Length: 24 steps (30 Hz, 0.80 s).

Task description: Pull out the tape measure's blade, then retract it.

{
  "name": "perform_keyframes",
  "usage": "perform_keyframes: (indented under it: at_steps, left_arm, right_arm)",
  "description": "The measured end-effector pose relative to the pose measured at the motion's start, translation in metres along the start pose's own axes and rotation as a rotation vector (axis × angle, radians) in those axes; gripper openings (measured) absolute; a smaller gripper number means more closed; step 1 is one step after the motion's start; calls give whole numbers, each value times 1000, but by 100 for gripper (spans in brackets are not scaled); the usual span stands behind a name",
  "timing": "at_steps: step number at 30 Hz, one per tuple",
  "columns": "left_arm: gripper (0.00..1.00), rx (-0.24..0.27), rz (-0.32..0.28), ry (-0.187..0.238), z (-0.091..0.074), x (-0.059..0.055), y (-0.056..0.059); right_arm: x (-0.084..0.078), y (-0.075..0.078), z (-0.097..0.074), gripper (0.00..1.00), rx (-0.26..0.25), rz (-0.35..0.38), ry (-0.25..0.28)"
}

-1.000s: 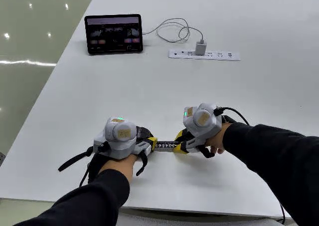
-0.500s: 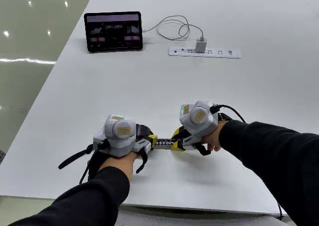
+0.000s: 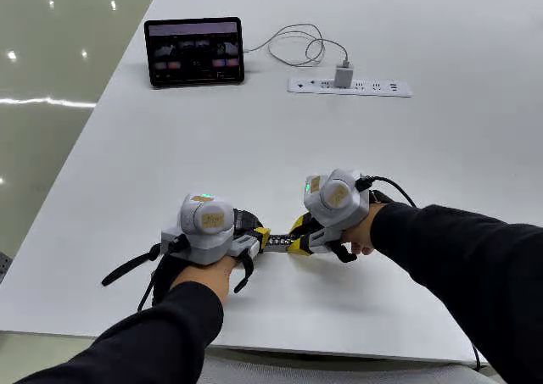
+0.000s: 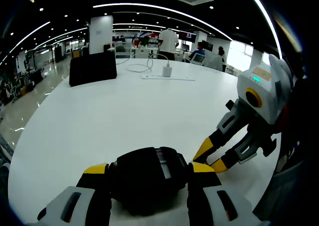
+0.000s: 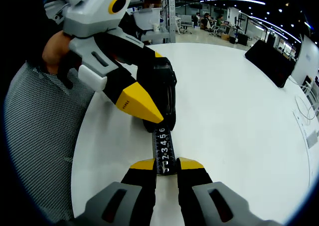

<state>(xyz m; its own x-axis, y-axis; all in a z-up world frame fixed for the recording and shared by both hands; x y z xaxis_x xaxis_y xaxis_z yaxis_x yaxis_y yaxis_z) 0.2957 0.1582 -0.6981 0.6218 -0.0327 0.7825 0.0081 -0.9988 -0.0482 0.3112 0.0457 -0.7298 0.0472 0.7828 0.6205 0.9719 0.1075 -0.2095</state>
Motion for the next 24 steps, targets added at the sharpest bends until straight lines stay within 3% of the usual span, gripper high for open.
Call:
perform_keyframes:
  at_steps: [24]
  left_arm:
    - [57, -3, -9, -3, 0, 0, -1]
  right_arm:
    - [9, 0, 8, 12, 6, -3, 22]
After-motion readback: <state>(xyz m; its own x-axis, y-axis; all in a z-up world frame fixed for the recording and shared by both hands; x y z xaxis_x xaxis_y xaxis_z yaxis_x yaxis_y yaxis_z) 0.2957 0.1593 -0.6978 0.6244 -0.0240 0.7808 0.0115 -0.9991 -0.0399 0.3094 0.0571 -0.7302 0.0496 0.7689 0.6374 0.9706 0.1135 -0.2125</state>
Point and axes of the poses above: the centre of the closed fingertips' face, and the gripper's own axes: z roughly forward along the fingers, y roughly to its right, x roughly out of its top, the point moved 4 cm from there along -z, roughly backward along the fingers, and after that the axes turned 13 degrees about x, right-handed, at the moved point
